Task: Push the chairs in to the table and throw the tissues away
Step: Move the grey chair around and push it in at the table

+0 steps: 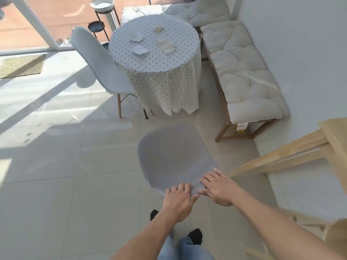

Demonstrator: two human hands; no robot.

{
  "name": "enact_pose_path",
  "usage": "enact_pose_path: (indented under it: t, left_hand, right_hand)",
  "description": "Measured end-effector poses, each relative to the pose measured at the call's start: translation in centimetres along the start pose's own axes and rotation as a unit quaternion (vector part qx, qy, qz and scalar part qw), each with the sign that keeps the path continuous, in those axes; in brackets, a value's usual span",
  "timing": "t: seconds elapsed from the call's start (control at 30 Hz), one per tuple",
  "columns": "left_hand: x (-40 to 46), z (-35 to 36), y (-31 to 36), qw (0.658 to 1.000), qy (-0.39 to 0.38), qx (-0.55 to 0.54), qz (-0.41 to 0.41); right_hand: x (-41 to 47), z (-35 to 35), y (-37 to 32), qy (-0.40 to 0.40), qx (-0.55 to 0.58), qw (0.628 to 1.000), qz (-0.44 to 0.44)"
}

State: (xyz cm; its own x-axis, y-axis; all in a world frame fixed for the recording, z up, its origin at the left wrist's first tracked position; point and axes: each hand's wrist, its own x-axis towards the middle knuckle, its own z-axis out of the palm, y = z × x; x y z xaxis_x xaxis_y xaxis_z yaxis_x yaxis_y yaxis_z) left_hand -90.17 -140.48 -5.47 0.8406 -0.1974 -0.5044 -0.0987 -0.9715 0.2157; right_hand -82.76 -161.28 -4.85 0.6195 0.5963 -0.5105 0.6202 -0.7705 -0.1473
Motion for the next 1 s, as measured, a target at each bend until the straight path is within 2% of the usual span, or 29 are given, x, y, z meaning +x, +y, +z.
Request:
enact_pose_path:
  t: [0.17,0.6,1.0]
  left_hand:
    - [0.7,-1.7,-0.7,1.000,0.018,0.014,0.004]
    - [5.9,-7.7,-7.0,0.999,0.017,0.040,-0.023]
    - [16.7,-15.3,-10.9,0.998,0.016,0.041,-0.048]
  right_hand:
    - [1.2,-0.7,0.1,0.040,-0.008,0.999,-0.004]
    - [9.3,-7.1,-1.9,0.061,0.019,0.997,0.049]
    - [19.4,-13.7,4.0,0.102,0.002,0.994,0.049]
